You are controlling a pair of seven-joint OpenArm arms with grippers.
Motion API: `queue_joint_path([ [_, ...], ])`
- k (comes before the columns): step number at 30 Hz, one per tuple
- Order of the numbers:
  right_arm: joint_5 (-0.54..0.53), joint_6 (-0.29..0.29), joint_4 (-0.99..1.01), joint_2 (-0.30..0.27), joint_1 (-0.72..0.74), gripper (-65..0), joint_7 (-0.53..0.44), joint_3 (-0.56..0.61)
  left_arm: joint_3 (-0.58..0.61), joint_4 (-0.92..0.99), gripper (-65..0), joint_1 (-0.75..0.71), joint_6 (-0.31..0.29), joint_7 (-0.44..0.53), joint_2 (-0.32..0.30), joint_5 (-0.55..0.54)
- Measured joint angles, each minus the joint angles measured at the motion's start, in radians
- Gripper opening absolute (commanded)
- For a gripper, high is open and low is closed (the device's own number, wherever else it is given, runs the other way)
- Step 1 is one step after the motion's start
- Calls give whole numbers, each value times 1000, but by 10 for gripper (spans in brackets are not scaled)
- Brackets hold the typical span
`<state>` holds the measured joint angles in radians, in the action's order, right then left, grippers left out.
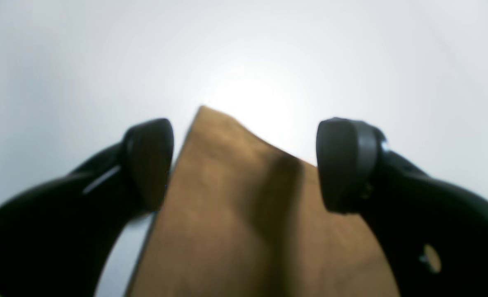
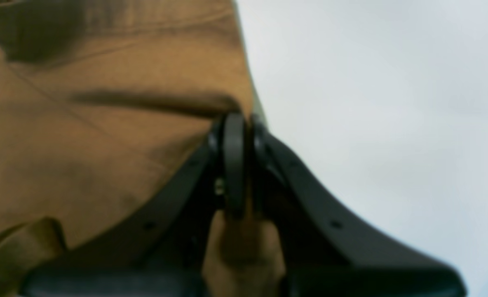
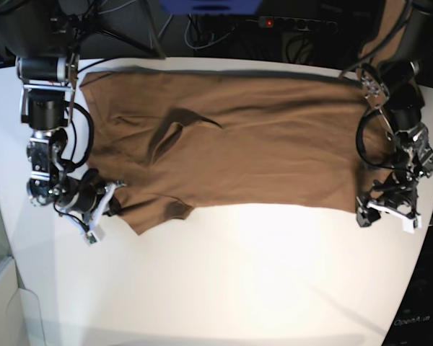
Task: Fold the T-shirt properly
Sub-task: 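Move the left gripper to the opposite hem corner and grasp it, then lift both hem corners and fold them over onto the shoulder edge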
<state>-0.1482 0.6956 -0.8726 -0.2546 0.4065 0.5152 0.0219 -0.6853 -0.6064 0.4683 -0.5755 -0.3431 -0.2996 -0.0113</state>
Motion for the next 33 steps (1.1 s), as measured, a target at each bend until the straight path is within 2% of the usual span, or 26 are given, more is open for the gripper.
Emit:
queue_joint_path([
  [7, 0, 0, 0, 0, 0, -633, 0, 0, 0, 12, -133, -2, 6, 3, -25, 1],
  [12, 0, 0, 0, 0, 0, -633, 0, 0, 0, 12, -146, -3, 4, 4, -21, 0],
  [13, 0, 0, 0, 0, 0, -633, 0, 0, 0, 12, -169, -3, 4, 4, -19, 0],
  [18, 0, 0, 0, 0, 0, -633, 0, 0, 0, 12, -372, -8, 4, 1, -17, 1],
  [21, 0, 0, 0, 0, 0, -633, 0, 0, 0, 12, -458, -14, 4, 0, -16, 1],
  [25, 0, 0, 0, 0, 0, -631, 0, 0, 0, 13, -517, -20, 4, 4, -17, -3],
  [29, 0, 0, 0, 0, 0, -631, 0, 0, 0, 13, -632, -22, 4, 2, -9, -3],
  [33, 0, 0, 0, -1, 0, -635, 0, 0, 0, 6, -617, -22, 4, -21, -6, -7],
])
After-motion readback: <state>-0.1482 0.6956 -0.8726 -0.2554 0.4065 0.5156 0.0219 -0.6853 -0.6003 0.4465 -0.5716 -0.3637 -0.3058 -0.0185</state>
